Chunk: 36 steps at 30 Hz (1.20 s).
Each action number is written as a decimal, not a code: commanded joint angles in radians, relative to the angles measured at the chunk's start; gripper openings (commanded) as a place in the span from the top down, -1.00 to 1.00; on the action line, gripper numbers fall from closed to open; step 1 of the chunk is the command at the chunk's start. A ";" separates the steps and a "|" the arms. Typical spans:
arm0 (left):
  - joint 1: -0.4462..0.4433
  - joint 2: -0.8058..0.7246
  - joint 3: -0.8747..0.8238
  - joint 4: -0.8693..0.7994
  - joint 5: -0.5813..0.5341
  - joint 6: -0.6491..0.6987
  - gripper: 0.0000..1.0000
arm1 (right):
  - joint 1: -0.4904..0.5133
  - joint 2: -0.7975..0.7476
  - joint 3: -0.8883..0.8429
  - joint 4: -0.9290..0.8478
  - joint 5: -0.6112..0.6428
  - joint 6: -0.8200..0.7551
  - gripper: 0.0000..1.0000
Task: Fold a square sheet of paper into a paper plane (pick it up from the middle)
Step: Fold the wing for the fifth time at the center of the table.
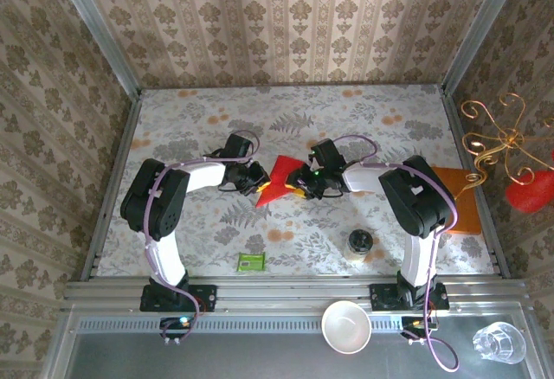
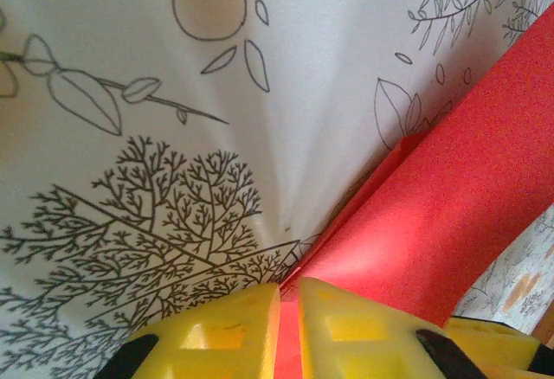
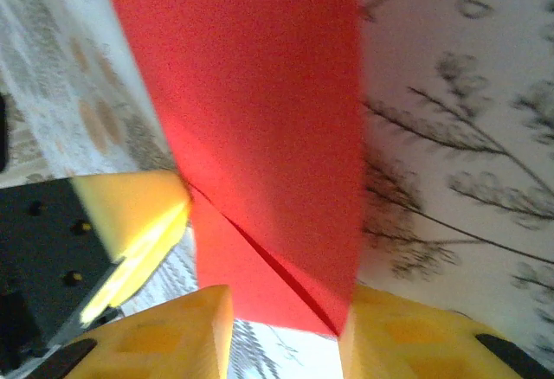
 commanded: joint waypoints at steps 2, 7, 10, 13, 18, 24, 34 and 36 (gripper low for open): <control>0.001 0.036 -0.032 -0.046 -0.006 -0.014 0.66 | 0.006 0.017 -0.035 0.128 -0.032 0.058 0.29; 0.003 0.033 -0.034 -0.046 -0.006 -0.012 0.66 | 0.007 0.012 -0.063 0.185 -0.016 0.081 0.34; 0.004 0.033 -0.034 -0.045 -0.005 -0.012 0.66 | 0.006 0.015 -0.069 0.196 -0.011 0.079 0.36; 0.004 0.031 -0.034 -0.045 -0.003 -0.012 0.66 | 0.006 0.018 -0.071 0.207 -0.006 0.079 0.40; 0.005 0.025 -0.031 -0.045 -0.001 -0.013 0.65 | 0.006 0.018 -0.078 0.219 0.011 0.081 0.50; 0.007 0.009 -0.024 -0.048 0.002 -0.009 0.64 | 0.006 0.012 -0.085 0.214 0.028 0.079 0.65; -0.007 -0.134 -0.048 0.000 -0.040 0.119 0.45 | -0.001 -0.053 -0.079 0.185 0.057 0.081 0.91; -0.018 -0.176 -0.073 0.016 -0.055 0.176 0.36 | -0.009 -0.073 -0.078 0.178 0.057 0.096 0.92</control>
